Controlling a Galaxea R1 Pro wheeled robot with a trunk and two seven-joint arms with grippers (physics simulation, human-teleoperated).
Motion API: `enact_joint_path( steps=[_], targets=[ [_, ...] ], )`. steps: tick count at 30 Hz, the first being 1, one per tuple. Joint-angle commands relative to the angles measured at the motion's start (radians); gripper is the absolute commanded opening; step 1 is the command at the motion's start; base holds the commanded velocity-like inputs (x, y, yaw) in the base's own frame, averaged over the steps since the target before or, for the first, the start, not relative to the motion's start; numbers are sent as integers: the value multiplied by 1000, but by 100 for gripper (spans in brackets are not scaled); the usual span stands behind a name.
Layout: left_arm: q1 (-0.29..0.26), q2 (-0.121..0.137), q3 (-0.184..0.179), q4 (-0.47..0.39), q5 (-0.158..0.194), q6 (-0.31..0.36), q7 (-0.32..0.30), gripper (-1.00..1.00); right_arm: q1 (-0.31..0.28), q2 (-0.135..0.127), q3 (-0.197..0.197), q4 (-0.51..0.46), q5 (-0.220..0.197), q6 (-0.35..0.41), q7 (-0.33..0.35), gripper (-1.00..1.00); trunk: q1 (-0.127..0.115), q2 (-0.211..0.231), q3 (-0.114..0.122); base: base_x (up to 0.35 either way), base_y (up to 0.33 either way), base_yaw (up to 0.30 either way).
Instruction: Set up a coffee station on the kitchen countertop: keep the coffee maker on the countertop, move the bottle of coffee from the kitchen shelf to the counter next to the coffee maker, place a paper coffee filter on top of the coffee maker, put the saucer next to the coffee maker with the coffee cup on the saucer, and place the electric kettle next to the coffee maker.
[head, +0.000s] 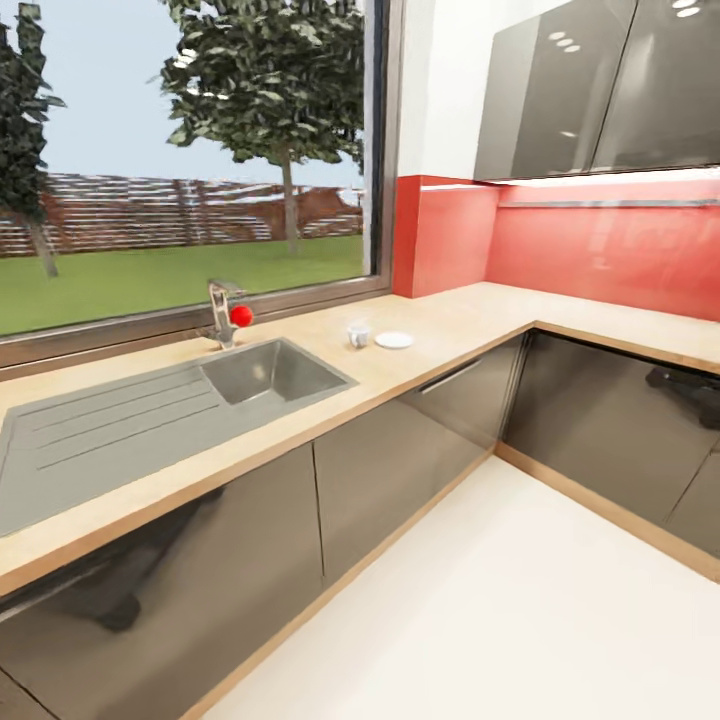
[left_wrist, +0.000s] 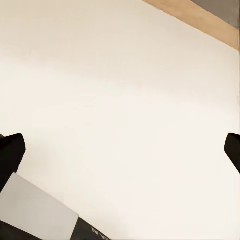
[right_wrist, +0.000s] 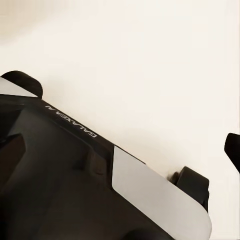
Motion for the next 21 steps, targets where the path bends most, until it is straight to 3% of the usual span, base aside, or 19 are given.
enact_joint_path(
  steps=[1, 6, 21],
  targets=[
    [0, 0, 8, 1, -4, 0, -4, 100, -1, 0, 9, 0, -7, -3, 3, 100, 0, 0, -1, 256, -201, -257],
    [0, 0, 8, 1, -4, 0, -4, 100, -1, 0, 9, 0, -7, -3, 3, 100, 0, 0, -1, 196, -237, -147],
    [0, 0, 8, 1, -4, 0, -4, 100, -1, 0, 9, 0, -7, -3, 3, 100, 0, 0, -1, 45, -273, -42]
  ],
)
